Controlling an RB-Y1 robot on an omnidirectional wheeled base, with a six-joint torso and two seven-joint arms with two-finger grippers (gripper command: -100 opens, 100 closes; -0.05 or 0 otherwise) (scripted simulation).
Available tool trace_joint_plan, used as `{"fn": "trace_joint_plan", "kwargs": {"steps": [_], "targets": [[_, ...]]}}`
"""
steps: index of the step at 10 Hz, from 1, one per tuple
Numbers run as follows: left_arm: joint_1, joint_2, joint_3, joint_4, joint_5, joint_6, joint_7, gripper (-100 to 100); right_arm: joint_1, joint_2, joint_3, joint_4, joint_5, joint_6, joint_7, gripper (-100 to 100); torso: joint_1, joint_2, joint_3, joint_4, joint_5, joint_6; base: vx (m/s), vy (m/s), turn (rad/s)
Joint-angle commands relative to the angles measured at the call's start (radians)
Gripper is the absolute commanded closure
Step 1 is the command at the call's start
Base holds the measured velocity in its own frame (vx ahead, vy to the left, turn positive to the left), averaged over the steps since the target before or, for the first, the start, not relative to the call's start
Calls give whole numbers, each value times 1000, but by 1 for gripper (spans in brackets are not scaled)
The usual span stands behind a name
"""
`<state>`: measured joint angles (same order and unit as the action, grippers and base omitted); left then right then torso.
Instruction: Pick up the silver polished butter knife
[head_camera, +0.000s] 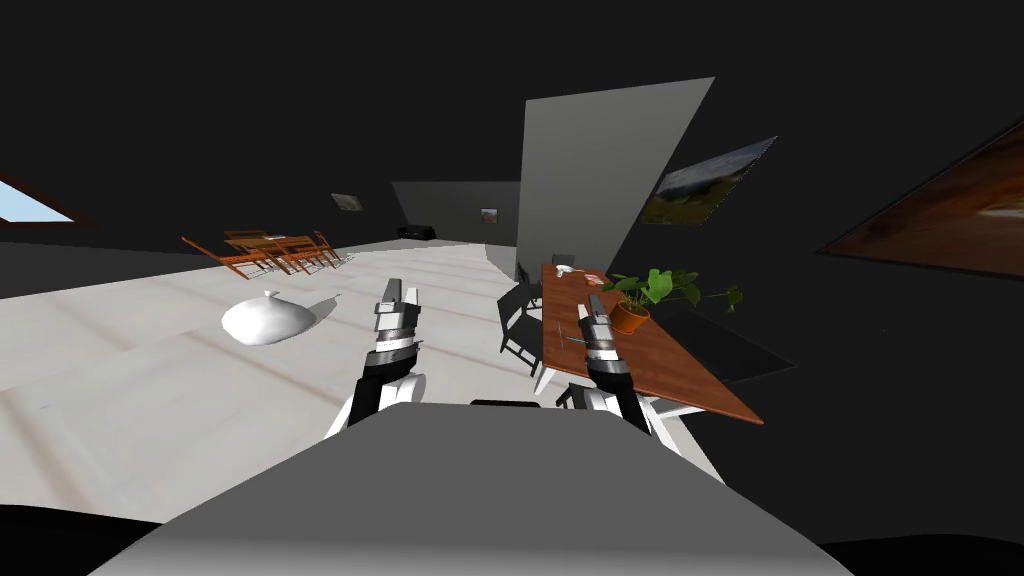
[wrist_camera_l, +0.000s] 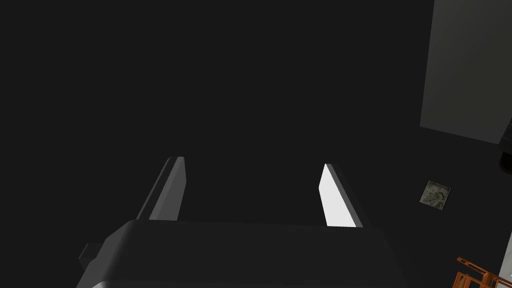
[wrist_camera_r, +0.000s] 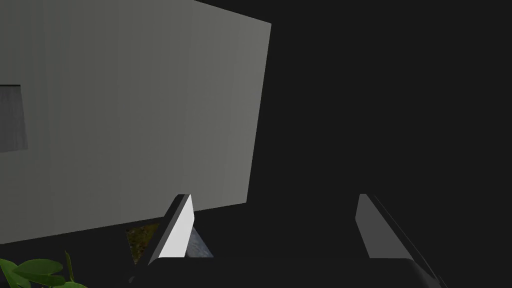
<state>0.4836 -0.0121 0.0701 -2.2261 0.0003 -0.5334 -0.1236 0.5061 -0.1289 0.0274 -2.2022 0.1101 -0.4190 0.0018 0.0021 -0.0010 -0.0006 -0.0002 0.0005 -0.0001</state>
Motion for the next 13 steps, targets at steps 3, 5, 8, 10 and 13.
{"fn": "trace_joint_plan", "kwargs": {"steps": [3,5,8,10,13], "targets": [[0,0,0,0,0,0,0,0,18,-20,-10,28,44,101,12,-100,1,0,0,0,0,0,22,48,45],[0,0,0,0,0,0,0,0,25,-28,-16,41,61,141,16,-100,2,0,0,0,0,0,24,55,46],[0,0,0,0,0,0,0,0,40,-43,-29,69,95,222,24,-100,2,-1,0,0,0,0,25,51,53],[0,0,0,0,0,0,0,0,47,-49,-36,83,112,263,30,-100,0,-1,0,0,0,0,23,33,47],[0,0,0,0,0,0,0,0,73,-71,-52,130,157,365,49,-100,1,-1,-1,0,0,0,38,46,92]]}}
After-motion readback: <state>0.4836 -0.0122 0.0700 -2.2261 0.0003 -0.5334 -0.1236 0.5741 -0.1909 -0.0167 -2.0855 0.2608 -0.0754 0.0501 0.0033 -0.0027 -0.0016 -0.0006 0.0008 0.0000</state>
